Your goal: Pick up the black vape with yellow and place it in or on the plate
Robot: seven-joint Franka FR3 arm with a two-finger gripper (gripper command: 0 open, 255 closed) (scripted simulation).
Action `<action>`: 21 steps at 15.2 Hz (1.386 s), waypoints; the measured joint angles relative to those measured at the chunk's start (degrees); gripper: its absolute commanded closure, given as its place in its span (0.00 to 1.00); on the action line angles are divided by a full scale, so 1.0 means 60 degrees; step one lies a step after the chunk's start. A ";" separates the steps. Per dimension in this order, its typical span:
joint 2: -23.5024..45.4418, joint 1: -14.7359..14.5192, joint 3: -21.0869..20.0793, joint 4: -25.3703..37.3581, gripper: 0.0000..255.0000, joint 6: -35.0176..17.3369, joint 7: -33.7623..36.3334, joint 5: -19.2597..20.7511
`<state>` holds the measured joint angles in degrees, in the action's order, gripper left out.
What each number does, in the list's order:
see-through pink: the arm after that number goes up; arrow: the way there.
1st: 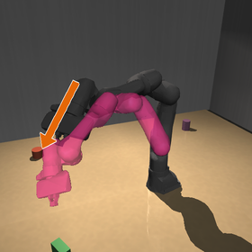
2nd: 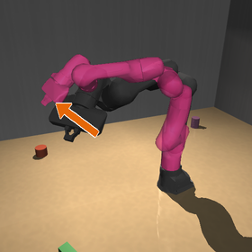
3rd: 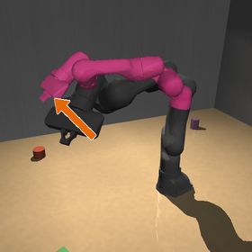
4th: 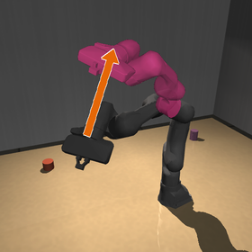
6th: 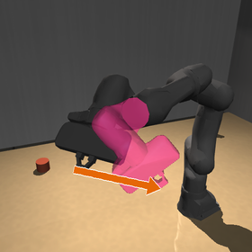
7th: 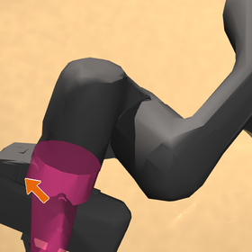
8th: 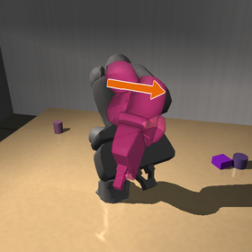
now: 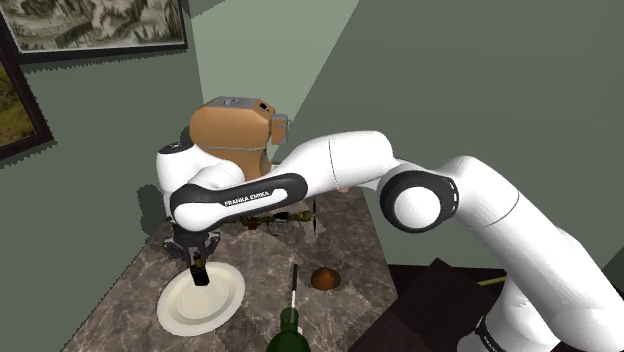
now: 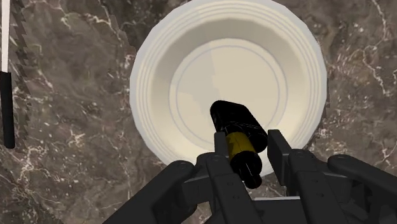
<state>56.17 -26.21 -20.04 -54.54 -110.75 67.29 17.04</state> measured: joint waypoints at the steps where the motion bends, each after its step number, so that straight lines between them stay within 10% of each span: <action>1: 0.0027 0.0011 0.0006 -0.0075 1.00 -0.0099 0.0008 0.0010; 15: 0.0543 0.0011 0.0106 -0.0333 1.00 -0.0867 0.0064 0.0120; 16: 0.0543 0.0011 0.0106 -0.0333 0.00 -0.0867 0.0064 0.0120; 21: 0.0544 0.0010 0.0106 -0.0331 0.00 -0.0868 0.0063 0.0120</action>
<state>59.43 -26.15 -19.40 -56.52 -115.95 67.67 17.76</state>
